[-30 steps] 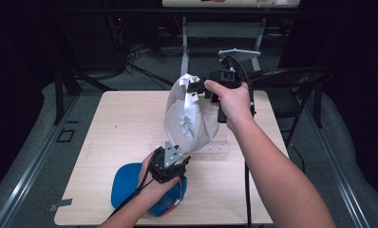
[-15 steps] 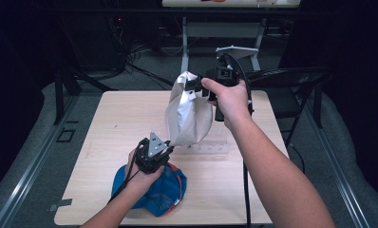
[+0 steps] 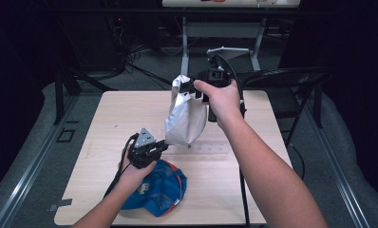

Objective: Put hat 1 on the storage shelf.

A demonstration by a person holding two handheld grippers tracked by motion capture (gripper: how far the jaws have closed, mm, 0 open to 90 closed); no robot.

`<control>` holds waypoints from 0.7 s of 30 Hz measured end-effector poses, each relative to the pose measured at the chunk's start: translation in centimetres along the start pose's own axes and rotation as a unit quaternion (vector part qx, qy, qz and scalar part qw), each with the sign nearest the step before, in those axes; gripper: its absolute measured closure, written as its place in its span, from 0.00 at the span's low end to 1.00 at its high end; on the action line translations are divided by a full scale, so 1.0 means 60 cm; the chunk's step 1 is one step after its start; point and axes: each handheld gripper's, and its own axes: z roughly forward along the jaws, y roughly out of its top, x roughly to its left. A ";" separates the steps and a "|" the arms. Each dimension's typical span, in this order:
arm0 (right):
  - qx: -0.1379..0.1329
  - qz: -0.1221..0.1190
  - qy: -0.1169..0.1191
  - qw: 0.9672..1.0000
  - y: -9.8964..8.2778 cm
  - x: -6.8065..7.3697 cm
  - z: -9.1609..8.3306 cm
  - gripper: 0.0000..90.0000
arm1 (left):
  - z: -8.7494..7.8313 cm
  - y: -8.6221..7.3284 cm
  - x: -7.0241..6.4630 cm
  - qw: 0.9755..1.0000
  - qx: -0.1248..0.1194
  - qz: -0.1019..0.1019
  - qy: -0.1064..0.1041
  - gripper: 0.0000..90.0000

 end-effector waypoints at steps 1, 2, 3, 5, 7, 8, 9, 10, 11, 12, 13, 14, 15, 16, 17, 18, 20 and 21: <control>0.000 0.000 0.000 1.000 0.000 0.000 0.000 0.91 | 0.000 0.000 0.000 1.000 0.000 0.000 0.000 0.91; 0.002 -0.001 -0.004 1.000 0.000 -0.003 0.003 0.91 | 0.003 -0.001 0.000 1.000 0.001 -0.002 -0.002 0.91; 0.002 -0.001 -0.004 1.000 0.000 -0.003 0.003 0.91 | 0.005 -0.002 -0.001 1.000 0.002 -0.001 -0.004 0.91; 0.000 0.000 -0.007 1.000 0.000 -0.006 0.006 0.91 | 0.014 -0.003 -0.004 1.000 0.001 -0.005 -0.016 0.91; 0.002 0.001 -0.007 1.000 0.000 -0.007 0.006 0.91 | 0.017 -0.003 -0.006 1.000 0.001 -0.004 -0.019 0.91; 0.002 0.002 -0.008 1.000 0.000 -0.008 0.007 0.91 | 0.019 -0.003 -0.008 1.000 0.002 -0.005 -0.023 0.91; 0.003 0.001 -0.008 1.000 0.000 -0.009 0.007 0.91 | 0.022 -0.004 -0.010 1.000 0.000 -0.006 -0.025 0.91; 0.004 0.002 -0.008 1.000 0.000 -0.009 0.008 0.91 | 0.024 -0.004 -0.010 1.000 0.001 -0.006 -0.027 0.92; 0.005 0.001 -0.010 1.000 -0.001 -0.012 0.009 0.91 | 0.030 -0.006 -0.013 1.000 0.000 -0.008 -0.029 0.92; 0.005 0.001 -0.010 1.000 -0.001 -0.012 0.009 0.91 | 0.030 -0.006 -0.013 1.000 0.000 -0.008 -0.029 0.92; 0.005 0.001 -0.010 1.000 -0.001 -0.013 0.009 0.91 | 0.033 -0.006 -0.013 0.999 0.000 -0.009 -0.031 0.92; 0.007 0.002 -0.012 1.000 -0.001 -0.014 0.010 0.91 | 0.034 -0.007 -0.014 0.999 0.001 -0.010 -0.031 0.92; 0.007 0.002 -0.012 1.000 -0.002 -0.016 0.011 0.91 | 0.036 -0.008 -0.014 0.999 0.000 -0.011 -0.030 0.92; 0.009 0.003 -0.010 1.000 -0.001 -0.019 0.011 0.91 | 0.037 -0.010 -0.012 0.999 -0.002 -0.017 -0.032 0.92; 0.009 0.004 -0.010 1.000 -0.001 -0.020 0.012 0.91 | 0.036 -0.011 -0.010 0.999 0.001 -0.018 -0.032 0.91; 0.009 0.005 -0.011 1.000 -0.001 -0.022 0.012 0.91 | 0.037 -0.013 -0.010 0.999 -0.006 -0.021 -0.031 0.91; 0.010 0.006 -0.010 1.000 0.000 -0.024 0.014 0.91 | 0.036 -0.014 -0.010 0.999 -0.006 -0.024 -0.027 0.92; 0.011 0.007 -0.010 1.000 0.000 -0.024 0.016 0.91 | 0.036 -0.016 -0.011 0.999 -0.009 -0.026 -0.020 0.92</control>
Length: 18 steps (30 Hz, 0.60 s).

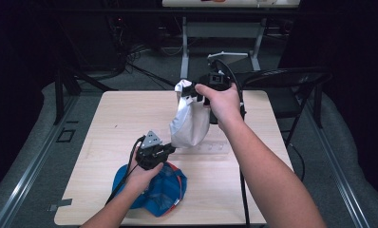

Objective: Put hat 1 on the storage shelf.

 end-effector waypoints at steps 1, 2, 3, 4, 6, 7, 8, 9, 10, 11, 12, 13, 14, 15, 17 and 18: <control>0.001 0.001 0.000 1.000 0.000 0.000 0.001 0.91 | -0.003 0.000 0.000 1.000 0.005 0.002 0.004 0.92; 0.001 0.001 0.000 1.000 0.000 0.000 0.001 0.91 | -0.003 0.000 0.000 1.000 0.005 0.002 0.004 0.92; 0.001 0.001 0.000 1.000 0.000 0.000 0.003 0.91 | -0.003 -0.002 -0.002 1.000 0.004 0.001 0.009 0.92; 0.005 0.001 0.001 1.000 -0.001 0.001 0.006 0.91 | -0.004 -0.004 -0.003 1.000 0.005 0.003 0.013 0.93; 0.006 0.000 0.001 1.000 -0.001 0.001 0.008 0.91 | -0.005 -0.007 -0.006 1.000 0.001 0.000 0.022 0.94; 0.008 0.001 0.002 1.000 -0.001 0.001 0.010 0.91 | -0.005 -0.008 -0.007 1.000 0.003 0.000 0.023 0.94; 0.009 -0.001 0.002 1.000 -0.002 0.002 0.012 0.91 | -0.005 -0.009 -0.007 1.000 0.004 -0.008 0.021 0.94; 0.010 -0.002 0.001 1.000 -0.002 0.002 0.013 0.91 | -0.003 -0.010 -0.006 1.000 0.006 -0.013 0.021 0.94; 0.013 -0.002 0.000 1.000 -0.002 0.003 0.014 0.91 | -0.001 -0.011 -0.006 1.000 0.008 -0.015 0.022 0.93; 0.014 -0.005 -0.004 1.000 -0.003 0.002 0.016 0.91 | 0.000 -0.012 -0.008 0.999 0.010 -0.016 0.026 0.94; 0.014 -0.005 -0.004 1.000 -0.003 0.002 0.016 0.91 | 0.001 -0.013 -0.010 0.999 0.010 -0.015 0.030 0.94; 0.016 -0.004 -0.003 1.000 -0.003 0.000 0.017 0.91 | 0.001 -0.014 -0.011 0.999 0.012 -0.014 0.031 0.94; 0.015 -0.002 -0.002 1.000 -0.004 -0.003 0.017 0.91 | 0.002 -0.014 -0.012 0.999 0.015 -0.013 0.033 0.94; 0.015 -0.001 -0.004 1.000 -0.004 -0.006 0.017 0.91 | 0.003 -0.016 -0.011 0.999 0.016 -0.013 0.034 0.93; 0.016 0.003 -0.008 1.000 -0.005 -0.013 0.017 0.91 | 0.004 -0.018 -0.008 0.999 0.016 -0.019 0.032 0.93; 0.016 0.006 -0.009 1.000 -0.006 -0.020 0.018 0.91 | 0.003 -0.019 -0.005 0.999 0.020 -0.022 0.029 0.93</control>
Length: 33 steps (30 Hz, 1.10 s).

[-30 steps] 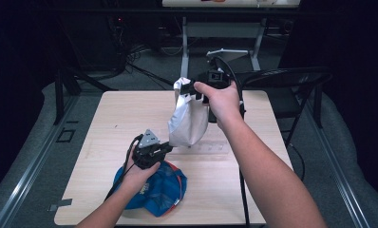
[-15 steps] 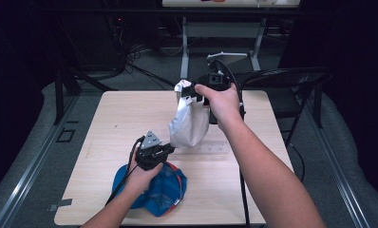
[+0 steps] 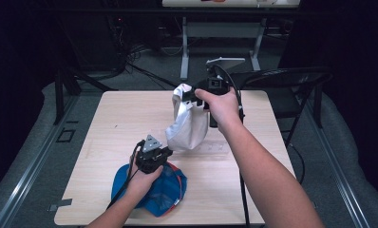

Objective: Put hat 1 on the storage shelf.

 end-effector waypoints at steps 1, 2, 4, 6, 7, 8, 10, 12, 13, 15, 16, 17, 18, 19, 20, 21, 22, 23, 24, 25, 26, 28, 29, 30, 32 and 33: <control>-0.002 0.002 -0.001 1.000 0.000 -0.003 0.000 0.91 | 0.000 0.000 0.001 1.000 0.003 -0.002 -0.002 0.93; -0.002 0.002 -0.001 1.000 0.000 -0.003 0.000 0.91 | 0.000 0.000 0.001 1.000 0.003 -0.002 -0.002 0.94; 0.000 0.005 -0.005 1.000 0.000 -0.009 0.000 0.91 | 0.002 -0.002 0.000 1.000 0.003 0.000 0.002 0.94; 0.000 0.007 -0.008 1.000 -0.001 -0.016 0.005 0.91 | 0.002 -0.005 0.003 1.000 0.007 -0.012 0.002 0.94; 0.000 0.007 -0.008 1.000 -0.001 -0.016 0.005 0.91 | 0.002 -0.005 0.003 1.000 0.007 -0.012 0.002 0.95; 0.001 0.007 -0.009 1.000 -0.002 -0.017 0.007 0.91 | 0.002 -0.007 0.003 1.000 0.007 -0.017 0.003 0.95; 0.006 0.005 -0.010 1.000 -0.004 -0.020 0.013 0.91 | 0.003 -0.012 0.006 1.000 0.008 -0.020 0.000 0.95; 0.012 0.007 -0.012 1.000 -0.006 -0.020 0.017 0.91 | 0.006 -0.016 0.008 1.000 0.016 -0.022 0.000 0.95; 0.011 0.005 -0.014 1.000 -0.007 -0.022 0.020 0.91 | 0.008 -0.017 0.009 0.999 0.024 -0.024 -0.003 0.95; 0.017 0.000 -0.023 1.000 -0.008 -0.024 0.026 0.91 | 0.015 -0.019 0.007 0.999 0.043 -0.021 0.002 0.95; 0.019 0.002 -0.025 0.999 -0.008 -0.025 0.028 0.90 | 0.017 -0.020 0.006 0.999 0.044 -0.022 0.000 0.95; 0.019 0.002 -0.025 0.999 -0.008 -0.025 0.028 0.90 | 0.017 -0.020 0.006 0.999 0.044 -0.022 0.000 0.95; 0.017 0.003 -0.029 0.999 -0.008 -0.031 0.030 0.91 | 0.017 -0.019 0.005 0.999 0.042 -0.019 0.002 0.95; 0.017 0.003 -0.029 0.999 -0.008 -0.031 0.030 0.91 | 0.018 -0.019 0.005 0.999 0.043 -0.018 0.004 0.95; 0.013 0.006 -0.028 1.000 -0.008 -0.037 0.031 0.90 | 0.017 -0.018 0.005 0.999 0.045 -0.013 0.004 0.95; 0.013 0.006 -0.028 1.000 -0.008 -0.037 0.031 0.90 | 0.017 -0.018 0.005 0.999 0.045 -0.013 0.004 0.95; 0.013 0.010 -0.030 0.999 -0.007 -0.040 0.029 0.90 | 0.017 -0.018 0.004 0.999 0.043 -0.007 0.003 0.94; 0.012 0.009 -0.029 0.999 -0.008 -0.041 0.028 0.90 | 0.017 -0.018 0.004 0.999 0.043 -0.007 0.003 0.94; 0.010 0.009 -0.031 0.999 -0.008 -0.042 0.028 0.90 | 0.013 -0.018 0.004 0.999 0.037 -0.008 0.004 0.90; 0.010 0.009 -0.031 0.999 -0.008 -0.042 0.028 0.90 | 0.013 -0.018 0.004 0.999 0.037 -0.008 0.004 0.84; 0.008 0.009 -0.033 0.999 -0.008 -0.045 0.026 0.90 | 0.007 -0.018 0.005 1.000 0.028 -0.010 0.000 0.79; 0.007 0.009 -0.032 0.999 -0.008 -0.047 0.026 0.90 | 0.004 -0.018 0.005 1.000 0.021 -0.012 -0.003 0.73; 0.006 0.011 -0.034 0.999 -0.008 -0.049 0.025 0.90 | -0.001 -0.019 0.006 1.000 0.018 -0.008 -0.007 0.73; 0.006 0.011 -0.034 0.999 -0.008 -0.052 0.025 0.89 | -0.007 -0.019 0.007 1.000 0.020 -0.002 -0.009 0.70; 0.006 0.012 -0.037 0.999 -0.009 -0.056 0.025 0.86 | -0.019 -0.024 0.007 1.000 0.011 0.004 -0.011 0.66; 0.007 0.007 -0.040 0.999 -0.010 -0.058 0.024 0.83 | -0.024 -0.026 0.007 1.000 0.010 0.004 -0.010 0.63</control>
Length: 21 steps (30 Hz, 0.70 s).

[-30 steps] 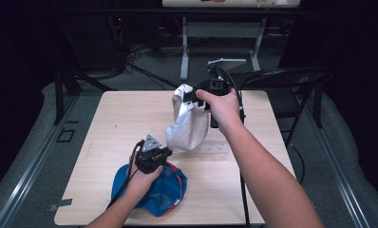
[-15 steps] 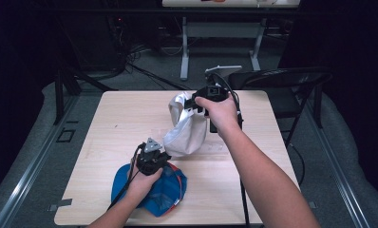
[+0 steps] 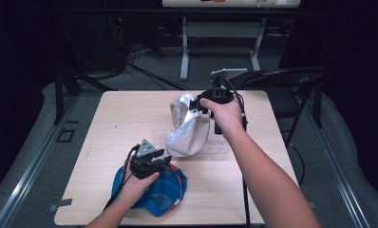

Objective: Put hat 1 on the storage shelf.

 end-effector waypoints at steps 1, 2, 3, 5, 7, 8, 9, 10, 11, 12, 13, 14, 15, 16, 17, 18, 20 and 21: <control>0.000 0.000 0.000 1.000 0.000 0.000 0.000 0.83 | -0.005 -0.003 0.001 1.000 -0.003 0.002 0.002 0.63; 0.000 0.004 0.002 1.000 0.000 -0.001 -0.002 0.77 | -0.016 -0.007 0.002 1.000 -0.003 -0.003 -0.003 0.61; -0.001 0.003 0.004 1.000 -0.001 -0.002 -0.004 0.74 | -0.023 -0.009 0.003 1.000 -0.004 -0.002 -0.004 0.61; -0.004 0.001 0.006 1.000 -0.003 -0.001 -0.010 0.71 | -0.037 -0.014 0.006 1.000 -0.006 -0.002 -0.003 0.60; -0.009 -0.005 0.008 1.000 -0.005 0.000 -0.018 0.68 | -0.049 -0.018 0.010 1.000 -0.009 -0.003 -0.001 0.59; -0.012 -0.007 0.008 1.000 -0.007 0.000 -0.022 0.68 | -0.049 -0.018 0.010 1.000 -0.009 -0.003 -0.001 0.59; -0.012 -0.007 0.008 1.000 -0.007 0.000 -0.022 0.68 | -0.055 -0.020 0.012 1.000 -0.010 -0.002 0.002 0.59; -0.015 -0.011 0.009 1.000 -0.009 -0.001 -0.026 0.68 | -0.060 -0.022 0.014 1.000 -0.010 -0.003 0.005 0.59; -0.016 -0.016 0.008 1.000 -0.014 0.000 -0.034 0.68 | -0.071 -0.026 0.018 1.000 -0.012 -0.003 0.009 0.59; -0.019 -0.021 0.007 1.000 -0.017 0.000 -0.038 0.68 | -0.077 -0.029 0.021 1.000 -0.011 -0.003 0.011 0.59; -0.019 -0.021 0.007 1.000 -0.017 0.000 -0.038 0.68 | -0.077 -0.029 0.021 1.000 -0.011 -0.003 0.011 0.58; -0.023 -0.025 0.007 0.999 -0.020 0.000 -0.042 0.68 | -0.082 -0.033 0.024 1.000 -0.012 -0.006 0.012 0.58; -0.026 -0.029 0.009 0.999 -0.024 0.000 -0.049 0.67 | -0.085 -0.035 0.026 1.000 -0.012 -0.008 0.012 0.58; -0.028 -0.032 0.010 0.999 -0.027 0.000 -0.052 0.67 | -0.090 -0.038 0.029 1.000 -0.010 -0.011 0.012 0.58; -0.034 -0.042 0.008 0.999 -0.036 -0.001 -0.062 0.67 | -0.099 -0.045 0.034 1.000 -0.012 -0.015 0.015 0.58; -0.035 -0.046 0.004 0.998 -0.039 -0.002 -0.065 0.66 | -0.104 -0.049 0.037 1.000 -0.013 -0.018 0.016 0.58; -0.037 -0.052 0.000 0.998 -0.043 -0.002 -0.069 0.66 | -0.109 -0.053 0.041 1.000 -0.011 -0.020 0.017 0.58; -0.036 -0.057 -0.004 0.998 -0.049 -0.004 -0.074 0.66 | -0.112 -0.055 0.044 1.000 -0.010 -0.020 0.019 0.57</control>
